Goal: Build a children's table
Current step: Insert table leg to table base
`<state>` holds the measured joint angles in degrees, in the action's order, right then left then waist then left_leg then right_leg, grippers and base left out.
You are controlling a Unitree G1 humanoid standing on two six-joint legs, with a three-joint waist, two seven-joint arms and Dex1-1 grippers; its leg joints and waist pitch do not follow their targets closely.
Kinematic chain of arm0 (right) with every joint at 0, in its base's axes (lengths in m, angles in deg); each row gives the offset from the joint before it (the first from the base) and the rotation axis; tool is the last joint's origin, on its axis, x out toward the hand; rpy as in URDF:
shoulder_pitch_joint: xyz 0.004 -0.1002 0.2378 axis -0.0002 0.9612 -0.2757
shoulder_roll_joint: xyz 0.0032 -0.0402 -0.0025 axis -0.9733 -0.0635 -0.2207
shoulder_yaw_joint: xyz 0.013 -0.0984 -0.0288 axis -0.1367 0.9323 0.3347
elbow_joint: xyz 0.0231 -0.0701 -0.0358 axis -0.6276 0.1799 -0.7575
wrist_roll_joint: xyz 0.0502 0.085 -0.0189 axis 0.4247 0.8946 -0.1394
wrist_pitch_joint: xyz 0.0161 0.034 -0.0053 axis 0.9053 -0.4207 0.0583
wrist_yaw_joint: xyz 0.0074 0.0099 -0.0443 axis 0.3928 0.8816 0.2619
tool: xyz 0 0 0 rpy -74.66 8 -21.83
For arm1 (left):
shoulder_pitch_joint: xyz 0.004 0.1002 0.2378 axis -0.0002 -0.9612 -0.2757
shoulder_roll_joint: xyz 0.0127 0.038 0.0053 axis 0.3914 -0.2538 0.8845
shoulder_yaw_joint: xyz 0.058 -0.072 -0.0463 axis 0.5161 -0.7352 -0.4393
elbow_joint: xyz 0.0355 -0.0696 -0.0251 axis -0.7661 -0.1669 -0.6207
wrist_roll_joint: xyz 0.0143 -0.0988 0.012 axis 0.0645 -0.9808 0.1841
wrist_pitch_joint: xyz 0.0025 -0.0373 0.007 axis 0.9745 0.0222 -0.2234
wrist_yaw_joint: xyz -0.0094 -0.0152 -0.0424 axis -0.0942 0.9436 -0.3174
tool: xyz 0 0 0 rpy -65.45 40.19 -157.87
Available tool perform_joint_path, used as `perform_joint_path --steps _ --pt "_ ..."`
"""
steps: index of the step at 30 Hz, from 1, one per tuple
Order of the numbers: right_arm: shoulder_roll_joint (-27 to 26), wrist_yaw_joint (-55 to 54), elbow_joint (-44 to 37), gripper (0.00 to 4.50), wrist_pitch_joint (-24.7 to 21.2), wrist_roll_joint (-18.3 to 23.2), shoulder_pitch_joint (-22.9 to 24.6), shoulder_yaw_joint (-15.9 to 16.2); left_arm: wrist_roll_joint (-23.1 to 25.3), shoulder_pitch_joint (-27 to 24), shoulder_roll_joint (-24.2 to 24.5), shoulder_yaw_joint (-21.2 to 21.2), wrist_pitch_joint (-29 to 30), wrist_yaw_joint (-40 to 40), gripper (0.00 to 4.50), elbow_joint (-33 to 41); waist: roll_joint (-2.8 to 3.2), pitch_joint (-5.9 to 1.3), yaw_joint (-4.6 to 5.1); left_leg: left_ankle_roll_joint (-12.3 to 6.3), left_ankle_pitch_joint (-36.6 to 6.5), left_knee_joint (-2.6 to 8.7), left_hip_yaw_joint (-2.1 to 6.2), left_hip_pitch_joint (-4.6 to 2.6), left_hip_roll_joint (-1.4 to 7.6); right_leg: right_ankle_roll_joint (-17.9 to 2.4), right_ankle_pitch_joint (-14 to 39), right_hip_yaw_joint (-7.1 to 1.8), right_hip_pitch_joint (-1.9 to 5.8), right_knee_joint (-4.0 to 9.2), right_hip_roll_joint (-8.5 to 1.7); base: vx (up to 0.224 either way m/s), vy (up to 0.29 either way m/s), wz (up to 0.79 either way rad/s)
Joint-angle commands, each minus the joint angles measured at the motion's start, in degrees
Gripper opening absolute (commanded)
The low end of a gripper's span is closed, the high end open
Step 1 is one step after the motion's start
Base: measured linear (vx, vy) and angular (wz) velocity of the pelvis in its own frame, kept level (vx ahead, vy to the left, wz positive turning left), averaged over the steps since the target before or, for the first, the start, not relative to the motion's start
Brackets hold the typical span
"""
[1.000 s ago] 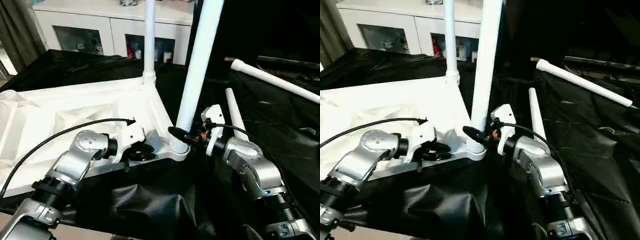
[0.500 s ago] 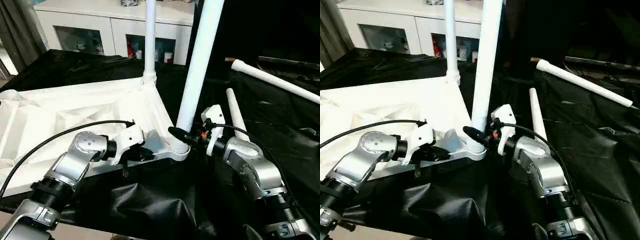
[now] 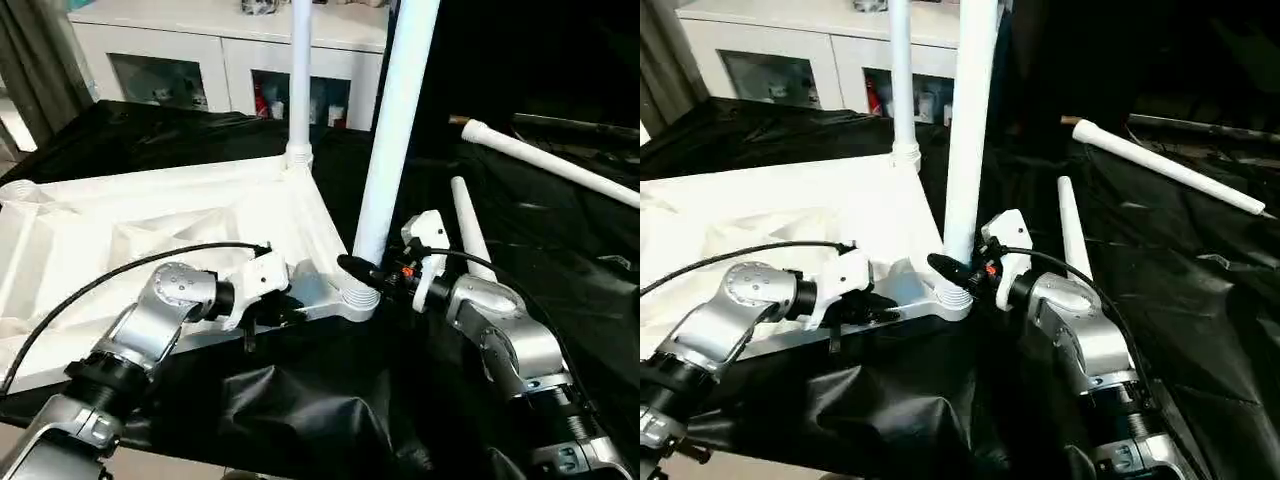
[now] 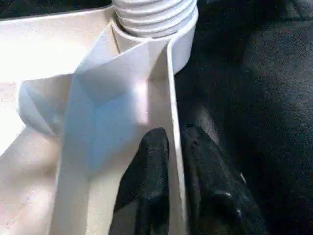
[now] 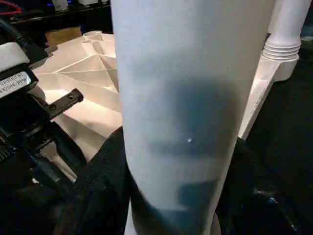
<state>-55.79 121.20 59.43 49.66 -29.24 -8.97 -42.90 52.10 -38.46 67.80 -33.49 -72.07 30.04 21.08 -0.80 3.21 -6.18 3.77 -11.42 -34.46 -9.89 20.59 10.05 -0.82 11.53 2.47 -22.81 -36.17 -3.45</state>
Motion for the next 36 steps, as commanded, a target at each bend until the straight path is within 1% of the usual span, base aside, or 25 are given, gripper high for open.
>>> perform_joint_path --steps 1,2,4,8,10,11,12,15,17,19,20,21,23,26,27,29,33,36 --pt "-0.01 0.13 1.14 1.88 -0.24 -0.46 -0.25 0.19 1.11 0.62 -0.22 0.97 -0.50 -0.30 0.93 -0.92 0.37 -3.52 0.10 0.62 -10.23 4.61 1.04 -0.39 2.97 -11.15 9.78 -2.89 2.62 4.51 -4.85 0.000 0.000 0.00" --pt "-0.07 0.06 1.11 1.88 -0.30 -0.46 -0.30 0.20 1.34 0.92 -0.31 1.02 -1.22 -0.43 0.93 -1.77 0.50 -3.57 0.11 0.59 -10.01 4.59 1.03 -0.41 3.00 -11.34 9.11 -2.89 2.61 4.45 -4.87 0.000 0.000 0.00" --pt "-0.14 0.03 1.09 1.88 -0.33 -0.47 -0.34 0.20 1.01 1.29 -0.65 0.74 -1.50 -0.34 0.93 -2.62 0.44 -3.59 0.09 0.45 -9.63 4.54 1.00 -0.38 2.92 -11.49 8.19 -2.90 2.65 4.40 -4.82 0.000 0.000 0.00" --pt "-0.28 0.06 1.04 1.88 -0.38 -0.54 -0.34 0.17 -0.60 2.04 -1.79 -0.79 -1.13 -0.19 0.93 -3.52 0.43 -3.49 0.11 0.61 -10.59 4.61 1.00 -0.42 2.94 -11.51 9.70 -2.88 2.63 4.56 -4.86 0.000 0.000 0.00" --pt "-0.36 0.07 0.99 1.88 -0.39 -0.56 -0.29 0.17 -1.30 2.16 -2.00 -1.35 -0.79 0.30 0.93 -3.69 0.53 -3.46 0.06 0.73 -11.12 4.67 1.07 -0.45 3.01 -11.40 10.61 -2.89 2.57 4.65 -4.95 0.000 0.000 0.00" --pt "-0.36 0.07 0.99 1.88 -0.39 -0.56 -0.29 0.17 -1.30 2.16 -2.00 -1.35 -0.79 0.30 0.93 -3.69 0.46 -3.53 0.12 0.75 -10.83 4.65 1.09 -0.31 2.95 -11.43 10.21 -2.89 2.71 4.59 -4.96 0.000 0.000 0.00" --pt "-0.38 0.09 1.02 1.88 -0.37 -0.58 -0.25 0.15 -0.88 2.09 -1.66 -0.98 -1.31 0.67 0.93 -4.41 0.55 -3.56 0.13 0.69 -10.56 4.64 1.09 -0.38 2.99 -11.56 9.36 -2.87 2.62 4.53 -4.89 0.000 0.000 0.00" --pt "-0.40 0.10 1.06 1.88 -0.36 -0.60 -0.24 0.15 -0.36 2.00 -1.29 -0.52 -1.74 0.95 0.93 -5.11 0.50 -3.52 0.19 0.48 -10.44 4.64 1.05 -0.35 2.98 -11.78 8.59 -2.88 2.66 4.49 -4.90 0.000 0.000 0.00" --pt "-0.41 0.13 1.06 1.88 -0.39 -0.62 -0.26 0.20 0.13 1.97 -1.05 -0.16 -2.10 0.98 0.64 -5.39 0.54 -3.48 0.21 0.56 -10.88 4.68 1.06 -0.41 3.02 -11.73 9.25 -2.89 2.61 4.57 -4.94 0.000 0.000 0.00" --pt "-0.45 0.16 1.01 1.88 -0.45 -0.67 -0.29 0.29 0.48 1.94 -1.00 -0.04 -2.02 1.24 0.57 -5.65 0.62 -3.44 0.32 0.71 -11.43 4.77 1.10 -0.41 3.05 -11.67 10.01 -2.90 2.61 4.65 -4.96 0.000 0.000 0.00" --pt "-0.49 0.17 0.98 1.88 -0.45 -0.71 -0.28 0.34 0.48 1.90 -0.99 -0.06 -1.72 1.33 0.39 -5.51 0.58 -3.44 0.35 0.73 -11.54 4.77 1.10 -0.43 3.05 -11.62 10.17 -2.90 2.60 4.66 -4.95 0.000 0.000 0.00" --pt "-0.51 0.17 0.98 1.88 -0.45 -0.72 -0.27 0.36 0.43 1.90 -0.99 -0.07 -1.61 1.36 0.39 -5.47 0.53 -3.37 0.38 0.80 -12.04 4.81 1.09 -0.47 3.06 -11.55 11.09 -2.93 2.55 4.73 -4.97 0.000 0.000 0.00" --pt "-0.56 0.19 0.93 1.88 -0.45 -0.78 -0.24 0.41 0.37 1.90 -0.88 -0.08 -1.34 1.50 0.13 -5.33 0.48 -3.35 0.36 0.81 -12.11 4.84 1.11 -0.46 3.06 -11.39 11.65 -2.94 2.55 4.80 -5.02 0.000 0.000 0.00" --pt "-0.59 0.24 0.98 1.88 -0.38 -0.85 -0.27 0.44 0.39 1.99 -0.39 -0.21 -0.90 1.85 0.04 -5.32 0.54 -3.33 0.36 0.88 -12.18 4.82 1.08 -0.51 3.05 -11.38 11.91 -2.97 2.46 4.84 -5.00 0.000 0.000 0.00" --pt "-0.60 0.26 1.14 1.88 -0.30 -0.89 -0.35 0.44 0.37 1.99 0.05 -0.43 -0.90 1.98 0.01 -5.26 0.32 -3.31 0.38 0.79 -12.30 4.85 1.06 -0.47 3.03 -11.23 12.43 -2.97 2.50 4.95 -5.02 0.000 0.000 0.00" --pt "-0.62 0.26 1.22 1.88 -0.26 -0.94 -0.39 0.44 0.35 1.98 0.28 -0.57 -0.99 2.18 0.00 -5.26 0.47 -3.34 0.27 0.69 -11.94 4.85 1.07 -0.52 3.06 -11.03 12.71 -3.00 2.42 4.96 -5.06 0.000 0.000 0.00" --pt "-0.68 0.37 1.63 1.88 -0.21 -0.96 -0.82 0.42 0.31 1.87 0.57 -0.60 -0.49 2.70 0.00 -5.00 0.43 -3.38 0.37 0.70 -11.29 4.89 1.09 -0.40 3.07 -11.36 11.03 -2.93 2.48 4.73 -4.97 0.000 0.000 0.00" --pt "-0.67 0.39 1.76 1.88 -0.19 -0.97 -0.95 0.38 0.34 1.87 0.47 -0.56 -0.40 2.73 0.00 -5.04 0.45 -3.35 0.40 0.73 -11.41 4.90 1.08 -0.43 3.07 -11.56 11.08 -2.95 2.47 4.74 -5.00 0.000 0.000 0.00"
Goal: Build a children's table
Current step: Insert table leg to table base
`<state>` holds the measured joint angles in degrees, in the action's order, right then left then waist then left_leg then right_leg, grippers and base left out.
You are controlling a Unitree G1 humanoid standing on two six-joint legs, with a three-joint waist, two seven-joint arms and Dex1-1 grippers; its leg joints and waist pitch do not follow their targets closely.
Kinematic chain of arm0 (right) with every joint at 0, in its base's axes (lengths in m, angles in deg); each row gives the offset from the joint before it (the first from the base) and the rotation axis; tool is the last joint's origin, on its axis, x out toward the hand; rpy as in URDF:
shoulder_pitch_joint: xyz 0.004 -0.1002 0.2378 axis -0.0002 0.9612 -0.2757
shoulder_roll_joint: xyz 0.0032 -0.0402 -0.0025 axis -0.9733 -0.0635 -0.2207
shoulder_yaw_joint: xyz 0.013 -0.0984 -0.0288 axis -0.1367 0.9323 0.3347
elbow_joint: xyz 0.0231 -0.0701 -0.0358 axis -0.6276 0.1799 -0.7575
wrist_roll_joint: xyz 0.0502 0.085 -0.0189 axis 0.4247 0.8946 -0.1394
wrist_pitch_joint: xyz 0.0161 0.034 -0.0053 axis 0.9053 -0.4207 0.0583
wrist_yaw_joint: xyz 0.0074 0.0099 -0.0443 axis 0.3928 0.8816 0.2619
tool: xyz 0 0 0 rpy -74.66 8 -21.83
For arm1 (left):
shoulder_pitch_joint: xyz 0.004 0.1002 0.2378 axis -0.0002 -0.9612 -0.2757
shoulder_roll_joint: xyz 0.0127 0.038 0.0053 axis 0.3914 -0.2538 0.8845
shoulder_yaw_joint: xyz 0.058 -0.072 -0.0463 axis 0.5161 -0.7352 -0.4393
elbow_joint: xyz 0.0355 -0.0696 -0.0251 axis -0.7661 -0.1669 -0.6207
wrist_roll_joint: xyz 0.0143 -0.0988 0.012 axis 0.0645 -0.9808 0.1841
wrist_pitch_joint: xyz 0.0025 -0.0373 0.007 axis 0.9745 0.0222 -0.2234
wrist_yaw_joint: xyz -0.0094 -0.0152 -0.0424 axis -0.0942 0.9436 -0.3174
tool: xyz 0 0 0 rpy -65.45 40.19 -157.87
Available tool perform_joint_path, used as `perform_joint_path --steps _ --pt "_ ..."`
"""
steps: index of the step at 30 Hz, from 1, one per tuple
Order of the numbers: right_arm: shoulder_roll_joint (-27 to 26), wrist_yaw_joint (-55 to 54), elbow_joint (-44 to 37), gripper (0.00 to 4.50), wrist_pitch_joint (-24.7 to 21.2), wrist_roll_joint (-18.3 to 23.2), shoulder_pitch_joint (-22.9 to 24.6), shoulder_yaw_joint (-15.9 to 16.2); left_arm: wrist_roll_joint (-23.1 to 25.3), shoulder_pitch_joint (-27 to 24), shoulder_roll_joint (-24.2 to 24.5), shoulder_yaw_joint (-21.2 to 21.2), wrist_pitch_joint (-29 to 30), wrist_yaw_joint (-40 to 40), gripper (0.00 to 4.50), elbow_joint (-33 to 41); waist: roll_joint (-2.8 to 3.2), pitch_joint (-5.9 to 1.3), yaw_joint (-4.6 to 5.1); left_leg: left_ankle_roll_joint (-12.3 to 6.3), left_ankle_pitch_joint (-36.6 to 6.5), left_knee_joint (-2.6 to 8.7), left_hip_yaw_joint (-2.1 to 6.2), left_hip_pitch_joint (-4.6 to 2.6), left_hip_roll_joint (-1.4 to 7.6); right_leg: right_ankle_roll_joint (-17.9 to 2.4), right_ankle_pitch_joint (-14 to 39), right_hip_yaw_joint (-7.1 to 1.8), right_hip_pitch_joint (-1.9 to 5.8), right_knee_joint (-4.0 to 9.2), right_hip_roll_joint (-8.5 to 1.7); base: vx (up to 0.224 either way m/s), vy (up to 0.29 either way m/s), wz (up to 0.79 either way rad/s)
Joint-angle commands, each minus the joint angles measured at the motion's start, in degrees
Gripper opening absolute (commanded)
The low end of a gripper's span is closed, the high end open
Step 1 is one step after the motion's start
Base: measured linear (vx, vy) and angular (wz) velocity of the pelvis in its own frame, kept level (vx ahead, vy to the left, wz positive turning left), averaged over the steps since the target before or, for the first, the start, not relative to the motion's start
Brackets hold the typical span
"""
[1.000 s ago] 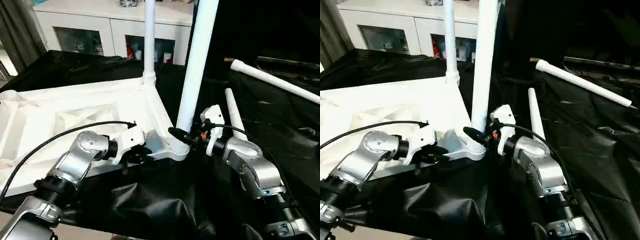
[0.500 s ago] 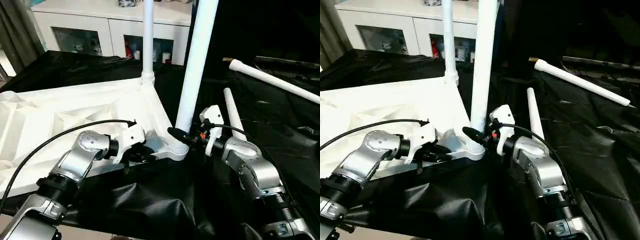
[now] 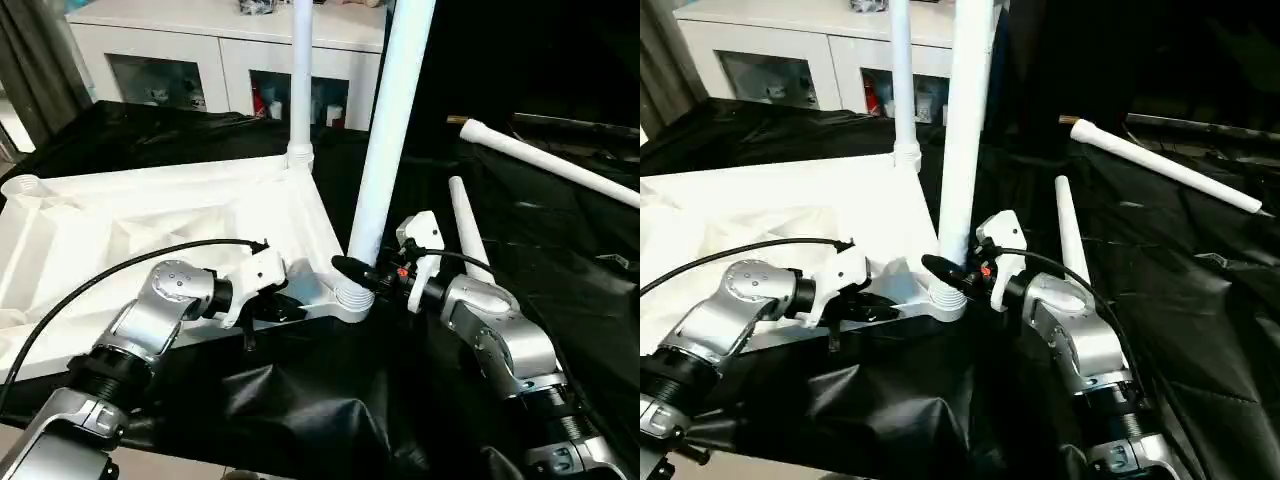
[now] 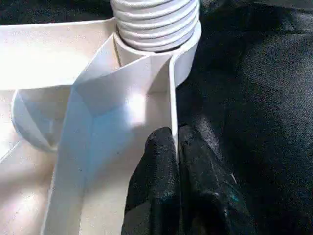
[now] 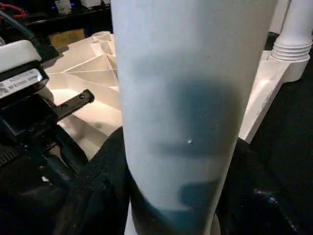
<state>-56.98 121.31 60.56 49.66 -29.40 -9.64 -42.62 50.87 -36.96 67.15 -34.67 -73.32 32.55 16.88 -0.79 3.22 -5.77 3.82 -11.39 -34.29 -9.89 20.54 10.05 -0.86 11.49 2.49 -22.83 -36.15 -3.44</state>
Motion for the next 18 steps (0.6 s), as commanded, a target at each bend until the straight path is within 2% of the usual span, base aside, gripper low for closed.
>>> perform_joint_path --steps 1,11,12,14,15,18 --pt "0.52 0.28 0.63 1.88 -0.18 -0.81 -0.28 0.10 1.57 0.36 1.12 0.62 0.85 0.22 0.00 -0.83 0.33 -3.40 -0.06 0.61 -11.22 4.66 1.05 -0.38 3.05 -11.49 10.97 -2.99 2.55 4.68 -5.05 0.000 0.000 0.00" --pt "0.87 1.22 1.61 1.88 -0.20 -1.02 -1.07 0.37 -0.38 0.86 -0.44 -0.15 1.46 0.92 0.00 -0.28 0.34 -3.36 -0.08 0.49 -11.22 4.70 1.04 -0.37 3.06 -11.23 11.73 -3.01 2.50 4.80 -5.02 0.000 0.000 0.00" --pt "1.01 1.55 1.71 1.88 -0.38 -1.22 -1.18 0.76 -0.40 1.01 -0.61 -0.20 1.41 0.87 0.00 -0.33 0.51 -3.39 -0.11 0.46 -10.92 4.68 1.05 -0.37 3.06 -11.32 11.19 -3.00 2.52 4.73 -5.02 0.000 0.000 0.00" --pt "1.13 1.77 1.80 1.88 -0.49 -1.35 -1.26 1.01 -0.42 1.10 -0.73 -0.21 1.39 0.83 0.00 -0.36 0.45 -3.36 -0.05 0.44 -10.89 4.71 1.04 -0.36 3.07 -11.41 10.82 -2.97 2.51 4.73 -4.95 0.000 0.000 0.00" --pt "1.25 1.66 2.40 1.88 -0.47 -2.10 -1.31 1.62 -0.40 1.22 -1.05 -0.15 1.31 0.64 0.00 -0.39 0.75 -3.37 -0.05 0.67 -11.20 4.74 1.08 -0.39 3.08 -11.59 10.65 -2.94 2.50 4.68 -4.96 0.000 0.000 0.00" --pt "0.93 0.51 3.16 1.88 0.01 -2.42 -1.26 1.18 -0.38 1.27 -1.26 -0.10 1.34 0.43 0.00 -0.33 0.58 -3.24 -0.05 0.92 -12.49 4.79 1.07 -0.43 3.06 -11.43 12.42 -3.01 2.50 4.93 -5.04 0.000 0.000 0.00"
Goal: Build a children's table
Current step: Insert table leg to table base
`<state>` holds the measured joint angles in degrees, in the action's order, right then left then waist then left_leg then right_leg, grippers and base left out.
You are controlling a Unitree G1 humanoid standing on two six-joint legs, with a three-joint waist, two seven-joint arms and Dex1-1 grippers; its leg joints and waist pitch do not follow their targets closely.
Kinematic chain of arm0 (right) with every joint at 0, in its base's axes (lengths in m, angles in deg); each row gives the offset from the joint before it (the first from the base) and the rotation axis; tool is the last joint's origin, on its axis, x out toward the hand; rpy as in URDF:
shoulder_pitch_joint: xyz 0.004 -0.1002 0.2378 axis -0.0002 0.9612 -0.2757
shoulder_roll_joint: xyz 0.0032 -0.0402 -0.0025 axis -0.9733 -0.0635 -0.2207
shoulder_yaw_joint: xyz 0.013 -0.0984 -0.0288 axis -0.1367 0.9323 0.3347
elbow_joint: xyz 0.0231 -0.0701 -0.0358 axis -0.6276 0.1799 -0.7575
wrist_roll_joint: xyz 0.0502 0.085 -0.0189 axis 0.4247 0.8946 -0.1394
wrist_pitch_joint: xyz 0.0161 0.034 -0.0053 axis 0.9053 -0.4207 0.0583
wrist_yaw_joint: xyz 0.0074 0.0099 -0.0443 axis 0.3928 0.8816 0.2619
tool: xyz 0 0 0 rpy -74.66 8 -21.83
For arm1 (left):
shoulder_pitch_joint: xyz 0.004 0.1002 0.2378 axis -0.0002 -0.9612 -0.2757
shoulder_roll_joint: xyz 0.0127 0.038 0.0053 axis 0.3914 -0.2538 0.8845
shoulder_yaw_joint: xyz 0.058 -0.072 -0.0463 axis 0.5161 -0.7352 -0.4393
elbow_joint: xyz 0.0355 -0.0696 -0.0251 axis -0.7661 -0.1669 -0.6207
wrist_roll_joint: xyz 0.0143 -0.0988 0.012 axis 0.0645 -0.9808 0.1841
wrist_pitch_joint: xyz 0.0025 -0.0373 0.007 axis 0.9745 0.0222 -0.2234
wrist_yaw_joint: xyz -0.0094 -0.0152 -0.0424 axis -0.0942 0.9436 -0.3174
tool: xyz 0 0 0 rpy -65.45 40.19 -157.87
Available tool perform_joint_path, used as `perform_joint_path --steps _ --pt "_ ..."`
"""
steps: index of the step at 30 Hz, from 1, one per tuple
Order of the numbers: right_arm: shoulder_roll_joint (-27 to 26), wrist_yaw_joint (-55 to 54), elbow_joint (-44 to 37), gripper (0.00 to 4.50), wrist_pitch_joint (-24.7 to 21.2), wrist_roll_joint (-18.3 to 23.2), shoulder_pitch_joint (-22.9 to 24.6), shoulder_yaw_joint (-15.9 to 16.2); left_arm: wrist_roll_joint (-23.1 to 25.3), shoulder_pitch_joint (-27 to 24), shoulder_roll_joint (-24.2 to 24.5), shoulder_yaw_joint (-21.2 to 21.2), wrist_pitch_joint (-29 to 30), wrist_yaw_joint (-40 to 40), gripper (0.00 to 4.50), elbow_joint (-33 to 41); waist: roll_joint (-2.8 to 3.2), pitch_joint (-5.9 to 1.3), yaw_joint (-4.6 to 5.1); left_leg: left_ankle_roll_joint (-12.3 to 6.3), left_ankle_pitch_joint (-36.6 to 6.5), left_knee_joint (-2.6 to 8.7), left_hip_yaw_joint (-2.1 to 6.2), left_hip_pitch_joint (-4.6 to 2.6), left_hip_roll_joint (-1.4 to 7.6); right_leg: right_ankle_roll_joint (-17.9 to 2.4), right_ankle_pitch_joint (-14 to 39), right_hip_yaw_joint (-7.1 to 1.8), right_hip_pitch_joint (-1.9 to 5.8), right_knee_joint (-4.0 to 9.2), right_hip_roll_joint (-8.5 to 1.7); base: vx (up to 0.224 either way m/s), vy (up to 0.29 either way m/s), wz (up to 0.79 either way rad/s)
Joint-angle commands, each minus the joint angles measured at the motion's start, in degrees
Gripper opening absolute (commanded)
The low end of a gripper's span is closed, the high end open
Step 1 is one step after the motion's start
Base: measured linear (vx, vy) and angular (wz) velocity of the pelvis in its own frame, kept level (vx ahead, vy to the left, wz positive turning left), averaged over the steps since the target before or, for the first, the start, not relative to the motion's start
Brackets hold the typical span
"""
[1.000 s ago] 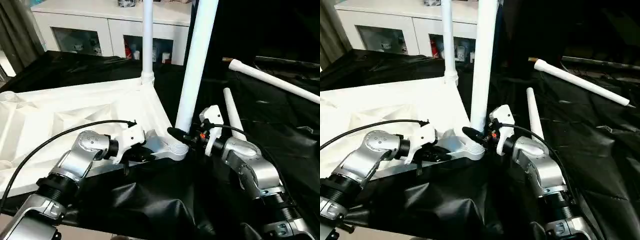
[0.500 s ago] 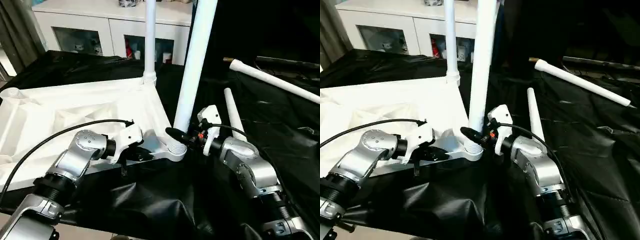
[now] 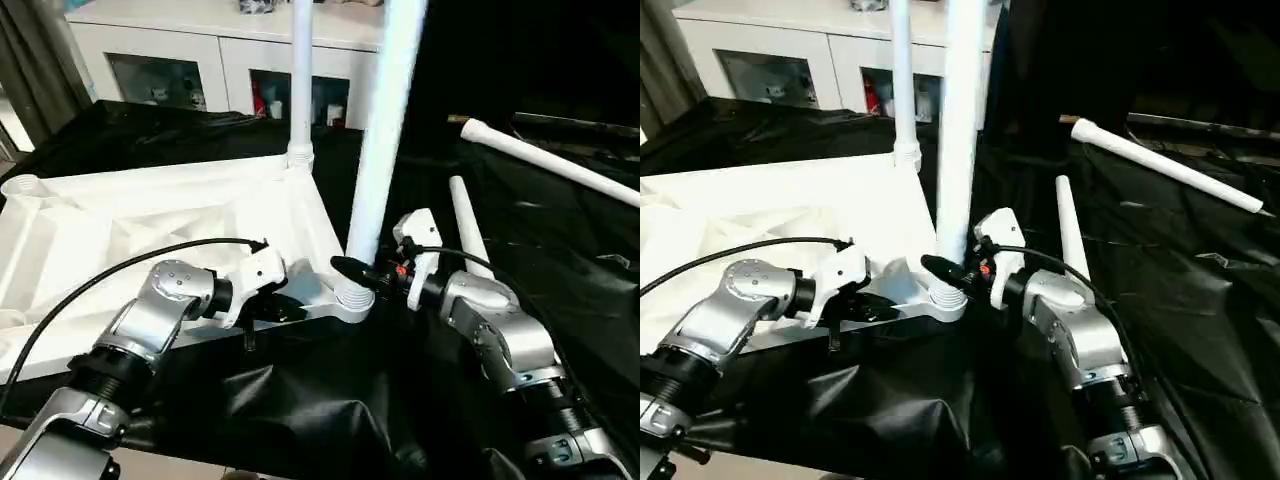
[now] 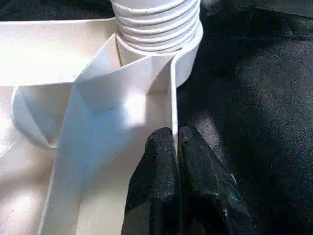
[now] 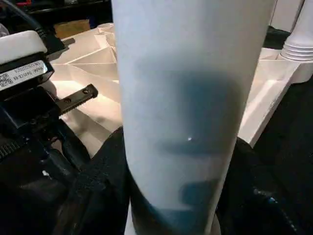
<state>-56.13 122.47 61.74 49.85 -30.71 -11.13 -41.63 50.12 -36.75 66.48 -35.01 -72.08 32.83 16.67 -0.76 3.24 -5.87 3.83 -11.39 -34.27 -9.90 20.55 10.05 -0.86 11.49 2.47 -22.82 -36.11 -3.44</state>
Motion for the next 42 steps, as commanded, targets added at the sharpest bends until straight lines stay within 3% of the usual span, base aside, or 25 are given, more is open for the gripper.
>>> perform_joint_path --steps 1,4,8,13,21,26,31,37,42 --pt "-0.36 -1.79 2.54 1.88 0.37 -0.83 0.21 -0.84 0.40 1.12 -0.64 0.22 0.13 0.02 0.00 -0.15 0.73 -3.27 0.02 0.98 -12.69 4.79 1.10 -0.48 3.08 -11.35 12.84 -3.01 2.42 4.91 -5.08 0.000 0.000 0.00" --pt "-2.16 -4.74 4.15 1.88 0.71 1.93 0.51 -5.22 0.36 1.43 -0.86 -0.11 -0.07 -0.74 0.00 -0.62 0.88 -3.27 0.14 1.40 -13.86 4.89 1.17 -0.61 3.11 -11.19 14.33 -3.05 2.29 5.12 -5.10 0.000 0.000 0.00" --pt "-3.52 -4.93 4.09 1.88 0.41 5.58 3.25 -8.60 -0.25 1.81 -1.58 -1.06 -0.01 -1.65 0.00 -1.02 1.10 -3.34 -0.01 1.15 -13.41 4.83 1.15 -0.59 3.15 -11.68 12.15 -3.08 2.32 5.01 -5.08 0.000 0.000 0.00" --pt "-4.51 -4.53 4.01 1.88 2.92 6.63 7.41 -9.59 -0.29 1.88 -1.72 -1.35 -0.12 -1.83 0.00 -1.48 1.28 -3.49 -0.29 0.32 -11.56 4.67 1.03 -0.34 3.12 -12.35 8.52 -2.93 2.51 4.77 -5.04 0.000 0.000 0.00" --pt "-3.60 -6.45 6.20 1.88 14.39 -3.14 11.03 -3.45 -0.25 2.33 -1.85 -1.73 -0.23 -2.04 0.00 -2.56 1.47 -3.04 -0.23 0.90 -14.84 5.15 1.21 -0.42 3.10 -10.05 16.52 -3.01 2.17 5.64 -5.08 0.000 0.000 0.00" --pt "-1.89 -5.68 7.28 1.88 16.24 -7.11 9.70 0.15 0.23 2.77 -1.90 -1.57 -0.73 -2.12 0.00 -3.44 1.19 -2.80 0.05 0.92 -17.18 5.35 1.36 -0.56 3.13 -9.12 20.78 -3.07 2.00 6.04 -5.10 0.000 0.000 0.00" --pt "-1.06 -3.25 8.79 1.88 14.15 -7.75 7.26 1.87 0.49 2.96 -2.12 -1.21 -0.92 -2.13 0.00 -3.61 1.22 -2.73 0.33 0.69 -18.14 5.42 1.46 -0.59 3.19 -9.22 22.08 -3.15 1.92 6.13 -5.17 0.000 0.000 0.00" --pt "-0.64 1.74 12.57 1.88 10.15 -4.55 3.52 1.53 0.36 3.01 -1.98 -0.59 -1.90 -0.60 0.00 -3.83 1.19 -2.74 0.77 0.62 -19.09 5.47 1.55 -0.72 3.24 -9.58 22.98 -3.15 1.90 6.25 -5.22 0.000 0.000 0.00" --pt "1.79 9.49 15.64 1.87 9.80 -3.30 2.23 2.20 0.59 3.24 -1.77 0.29 -3.36 1.22 0.00 -3.95 1.07 -3.12 0.56 -0.38 -15.60 5.11 1.14 -0.74 3.34 -11.72 16.08 -3.19 2.13 5.72 -5.19 0.000 0.000 0.00"
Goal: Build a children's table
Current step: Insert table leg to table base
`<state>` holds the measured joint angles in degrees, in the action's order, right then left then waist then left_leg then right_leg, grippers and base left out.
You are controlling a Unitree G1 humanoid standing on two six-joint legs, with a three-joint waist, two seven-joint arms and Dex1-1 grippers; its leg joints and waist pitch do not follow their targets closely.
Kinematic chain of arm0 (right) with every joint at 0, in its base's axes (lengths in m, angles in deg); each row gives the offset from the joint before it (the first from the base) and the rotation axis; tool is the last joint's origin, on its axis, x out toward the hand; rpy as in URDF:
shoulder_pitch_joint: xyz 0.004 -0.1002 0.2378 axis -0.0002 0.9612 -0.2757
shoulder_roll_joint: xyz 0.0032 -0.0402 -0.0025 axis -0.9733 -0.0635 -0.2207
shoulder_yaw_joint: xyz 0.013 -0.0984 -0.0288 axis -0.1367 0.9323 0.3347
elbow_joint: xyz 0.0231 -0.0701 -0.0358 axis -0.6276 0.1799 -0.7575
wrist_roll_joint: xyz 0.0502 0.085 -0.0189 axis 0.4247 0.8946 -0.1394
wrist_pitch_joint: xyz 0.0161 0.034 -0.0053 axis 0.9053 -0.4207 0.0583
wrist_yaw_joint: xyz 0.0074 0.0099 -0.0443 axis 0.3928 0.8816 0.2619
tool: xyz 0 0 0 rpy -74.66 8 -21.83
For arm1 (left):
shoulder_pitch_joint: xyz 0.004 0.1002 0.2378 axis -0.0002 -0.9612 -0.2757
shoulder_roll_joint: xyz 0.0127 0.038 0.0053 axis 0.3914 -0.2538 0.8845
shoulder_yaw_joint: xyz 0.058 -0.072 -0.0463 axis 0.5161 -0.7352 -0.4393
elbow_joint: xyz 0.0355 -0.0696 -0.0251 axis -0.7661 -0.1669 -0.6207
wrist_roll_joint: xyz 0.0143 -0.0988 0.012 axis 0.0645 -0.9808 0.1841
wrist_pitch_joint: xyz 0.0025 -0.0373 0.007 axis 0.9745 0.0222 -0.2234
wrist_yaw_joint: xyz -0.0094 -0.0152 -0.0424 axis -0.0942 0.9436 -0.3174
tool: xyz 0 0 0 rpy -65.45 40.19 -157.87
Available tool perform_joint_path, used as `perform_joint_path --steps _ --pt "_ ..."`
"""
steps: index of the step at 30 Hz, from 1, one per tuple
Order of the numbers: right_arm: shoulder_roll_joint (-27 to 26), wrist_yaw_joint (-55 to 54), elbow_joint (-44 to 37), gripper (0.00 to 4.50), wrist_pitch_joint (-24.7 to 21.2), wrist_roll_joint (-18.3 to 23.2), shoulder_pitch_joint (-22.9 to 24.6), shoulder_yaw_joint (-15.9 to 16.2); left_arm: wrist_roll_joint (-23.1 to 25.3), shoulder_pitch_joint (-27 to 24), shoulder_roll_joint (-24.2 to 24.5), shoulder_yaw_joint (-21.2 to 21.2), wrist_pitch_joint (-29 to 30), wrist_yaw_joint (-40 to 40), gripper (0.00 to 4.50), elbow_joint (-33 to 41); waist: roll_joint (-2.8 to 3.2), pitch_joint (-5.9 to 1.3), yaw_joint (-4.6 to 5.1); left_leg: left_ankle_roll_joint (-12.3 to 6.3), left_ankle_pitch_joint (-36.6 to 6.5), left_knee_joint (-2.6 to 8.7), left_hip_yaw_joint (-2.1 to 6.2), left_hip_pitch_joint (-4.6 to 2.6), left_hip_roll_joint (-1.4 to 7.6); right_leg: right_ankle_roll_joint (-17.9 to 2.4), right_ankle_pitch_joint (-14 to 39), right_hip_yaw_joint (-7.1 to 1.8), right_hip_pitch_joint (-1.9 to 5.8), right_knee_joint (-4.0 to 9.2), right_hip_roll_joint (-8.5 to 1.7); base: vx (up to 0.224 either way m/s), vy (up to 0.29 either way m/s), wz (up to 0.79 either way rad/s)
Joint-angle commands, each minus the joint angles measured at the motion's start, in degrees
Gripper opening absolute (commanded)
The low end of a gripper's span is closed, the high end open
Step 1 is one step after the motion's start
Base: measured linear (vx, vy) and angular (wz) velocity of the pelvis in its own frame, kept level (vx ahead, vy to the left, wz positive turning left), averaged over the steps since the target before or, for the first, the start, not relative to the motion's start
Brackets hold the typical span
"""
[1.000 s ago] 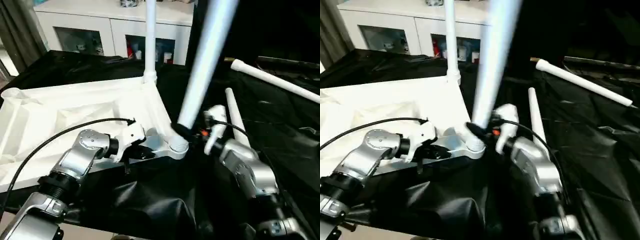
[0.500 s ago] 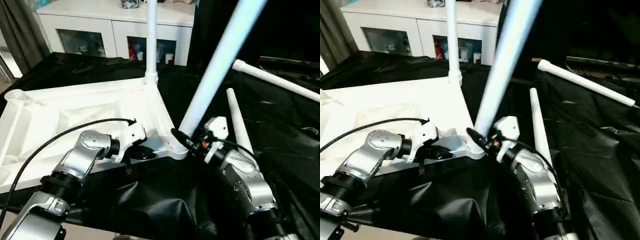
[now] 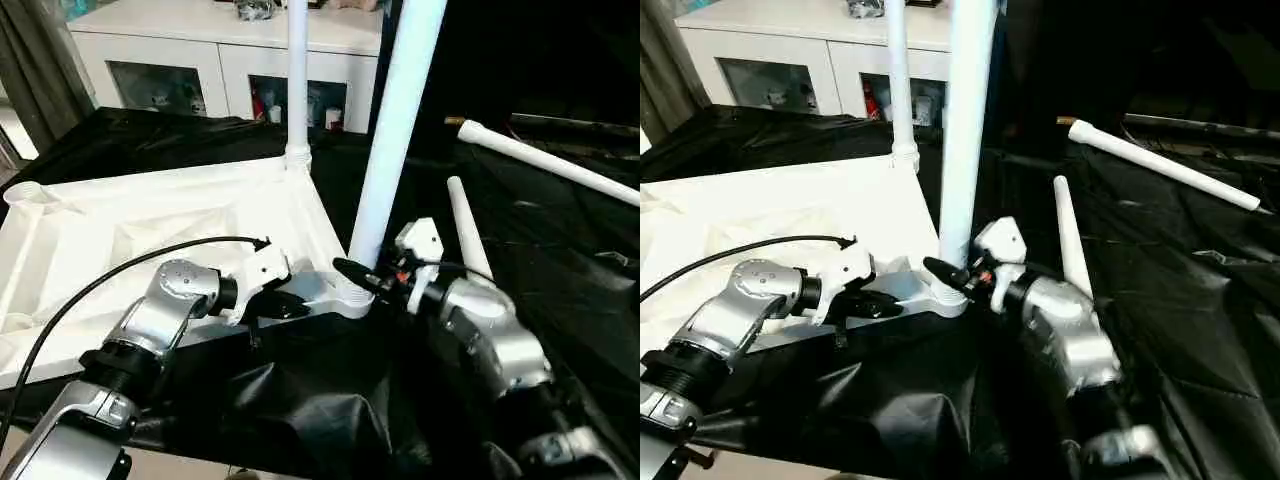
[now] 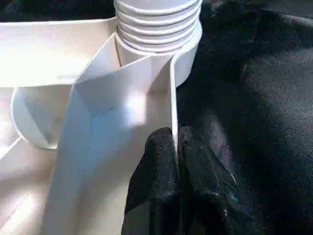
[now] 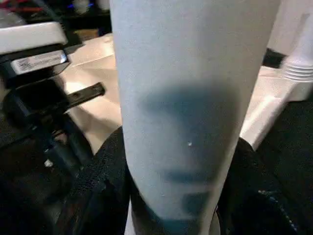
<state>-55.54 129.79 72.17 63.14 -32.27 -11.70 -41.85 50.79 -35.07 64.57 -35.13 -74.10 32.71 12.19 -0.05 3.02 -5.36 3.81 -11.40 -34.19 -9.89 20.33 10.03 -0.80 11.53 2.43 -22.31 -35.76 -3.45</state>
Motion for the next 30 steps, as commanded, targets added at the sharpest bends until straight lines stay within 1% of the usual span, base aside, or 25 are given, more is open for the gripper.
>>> perform_joint_path --steps 1,2,3,5,6,7,8,9,10,12,16,18,19,21,25,27,28,30 --pt "1.58 3.20 5.40 1.87 -3.43 -1.82 2.78 2.73 -0.01 1.56 0.22 0.51 -1.51 1.55 0.00 0.56 0.38 -2.90 0.04 -0.51 -15.20 5.01 1.07 -0.61 3.41 -12.11 15.11 -3.17 1.56 5.32 -5.16 0.000 0.000 0.00" --pt "2.27 4.78 5.92 1.87 -3.19 -2.18 2.70 3.34 -0.02 1.62 0.32 0.65 -2.03 2.05 0.00 0.59 0.04 -3.09 0.01 -0.98 -13.52 4.92 1.06 -0.38 3.39 -12.71 12.61 -3.09 1.96 4.97 -5.16 0.000 0.000 0.00" --pt "2.68 5.80 6.30 1.87 -3.03 -2.41 2.62 3.70 -0.03 1.65 0.39 0.73 -2.39 2.37 0.00 0.60 0.12 -3.17 -0.05 -1.39 -12.00 4.91 1.04 -0.24 3.39 -13.06 10.26 -2.96 2.11 4.75 -5.08 0.000 0.000 0.00" --pt "3.46 7.55 7.23 1.87 -2.40 -3.18 2.35 4.62 -0.13 1.70 0.49 0.81 -2.95 3.00 0.00 0.66 0.13 -3.25 -0.13 -1.88 -11.07 4.84 0.96 -0.30 3.38 -13.60 8.27 -2.81 2.24 4.62 -5.07 0.000 0.000 0.00" --pt "4.14 8.60 8.13 1.87 -1.26 -4.34 2.05 5.63 -0.16 1.71 0.63 0.99 -3.03 3.68 0.00 0.85 0.14 -3.32 -0.16 -2.05 -10.79 4.83 0.96 -0.37 3.40 -14.01 7.75 -2.70 2.30 4.56 -5.08 0.000 0.000 0.00" --pt "4.37 8.93 8.45 1.87 -0.83 -4.77 1.94 5.99 -0.17 1.71 0.69 1.09 -3.07 4.00 0.00 0.93 0.10 -3.30 -0.13 -2.08 -10.83 4.86 0.96 -0.33 3.43 -14.17 7.74 -2.67 2.30 4.56 -5.11 0.000 0.000 0.00" --pt "4.81 9.80 9.37 1.87 0.34 -5.65 1.58 6.65 -0.11 1.67 0.82 1.39 -3.16 4.93 0.00 1.36 0.00 -3.22 -0.20 -2.17 -11.03 4.89 0.95 -0.32 3.43 -14.11 8.20 -2.70 2.36 4.62 -5.16 0.000 0.000 0.00" --pt "4.88 9.97 9.65 1.87 0.60 -5.78 1.46 6.70 -0.11 1.62 0.83 1.44 -3.05 5.04 0.00 1.67 0.06 -3.21 -0.21 -2.13 -11.22 4.92 0.95 -0.32 3.45 -14.08 8.58 -2.71 2.35 4.66 -5.22 0.000 0.000 0.00" --pt "4.83 10.25 10.11 1.87 0.74 -5.75 1.21 6.53 -0.12 1.65 0.78 1.41 -2.88 5.04 0.00 1.95 -0.31 -3.16 -0.19 -2.05 -11.34 5.01 0.99 -0.29 3.47 -13.86 9.29 -2.69 2.44 4.69 -5.22 0.000 0.000 0.00" --pt "4.73 10.59 10.74 1.87 0.87 -5.69 0.82 6.23 -0.15 1.74 0.70 1.31 -2.66 5.03 0.00 2.28 -0.16 -3.08 -0.14 -1.69 -12.71 5.14 1.04 -0.48 3.54 -13.66 11.60 -2.72 2.28 4.93 -5.27 0.000 0.000 0.00" --pt "4.11 10.39 12.82 1.87 1.68 -5.28 -0.38 5.37 -0.89 1.97 0.02 0.17 -1.97 4.01 0.00 2.55 -0.29 -3.11 -0.11 -1.27 -13.52 5.24 1.05 -0.57 3.56 -13.54 12.15 -2.75 2.23 4.98 -5.24 0.000 0.000 0.00" --pt "3.86 10.41 13.47 1.87 1.79 -4.73 -0.84 5.05 -1.12 2.02 -0.05 0.02 -1.61 4.11 0.00 2.78 -0.47 -3.05 -0.06 -1.21 -13.95 5.29 1.07 -0.58 3.56 -13.56 13.03 -2.74 2.21 5.07 -5.29 0.000 0.000 0.00" --pt "3.72 10.52 13.67 1.87 1.76 -4.59 -1.04 4.85 -1.17 2.08 -0.04 -0.02 -1.47 4.22 0.00 2.89 -0.41 -3.04 -0.08 -1.19 -14.01 5.28 1.05 -0.58 3.55 -13.48 13.30 -2.78 2.19 5.10 -5.32 0.000 0.000 0.00" --pt "3.57 10.68 14.28 1.87 1.94 -4.73 -1.42 4.69 -1.35 2.31 -0.12 -0.22 -1.23 4.30 0.00 2.94 -0.48 -3.06 -0.07 -1.14 -14.01 5.33 1.09 -0.60 3.57 -13.17 13.60 -2.79 2.17 5.15 -5.29 0.000 0.000 0.00" --pt "3.32 10.27 15.57 1.87 2.58 -5.05 -1.95 4.46 -1.59 2.37 -0.24 -0.49 -0.87 4.24 0.00 3.11 -0.48 -3.07 0.05 -0.88 -14.84 5.42 1.14 -0.65 3.59 -13.26 13.73 -2.75 2.10 5.19 -5.23 0.000 0.000 0.00" --pt "2.67 8.23 16.91 1.87 3.56 -5.04 -2.44 3.45 -1.56 2.28 -0.36 -0.64 -0.60 3.84 0.00 3.25 -0.54 -3.07 0.10 -0.84 -15.08 5.44 1.14 -0.68 3.60 -13.24 14.00 -2.79 2.05 5.21 -5.32 0.000 0.000 0.00" --pt "1.85 5.27 18.09 1.87 3.93 -4.88 -3.02 2.15 -1.51 2.34 -0.63 -0.95 0.11 2.95 0.00 3.33 -0.61 -2.92 0.19 -0.68 -15.49 5.55 1.18 -0.63 3.60 -13.13 14.95 -2.80 2.00 5.27 -5.34 0.000 0.000 0.00" --pt "1.13 2.14 19.00 1.87 4.30 -5.18 -3.50 1.29 -0.94 2.70 -0.95 -1.17 0.98 1.33 0.00 3.04 -0.57 -2.72 0.41 0.01 -17.33 5.71 1.30 -0.79 3.60 -12.34 18.79 -2.81 1.74 5.60 -5.38 0.000 0.000 0.00"
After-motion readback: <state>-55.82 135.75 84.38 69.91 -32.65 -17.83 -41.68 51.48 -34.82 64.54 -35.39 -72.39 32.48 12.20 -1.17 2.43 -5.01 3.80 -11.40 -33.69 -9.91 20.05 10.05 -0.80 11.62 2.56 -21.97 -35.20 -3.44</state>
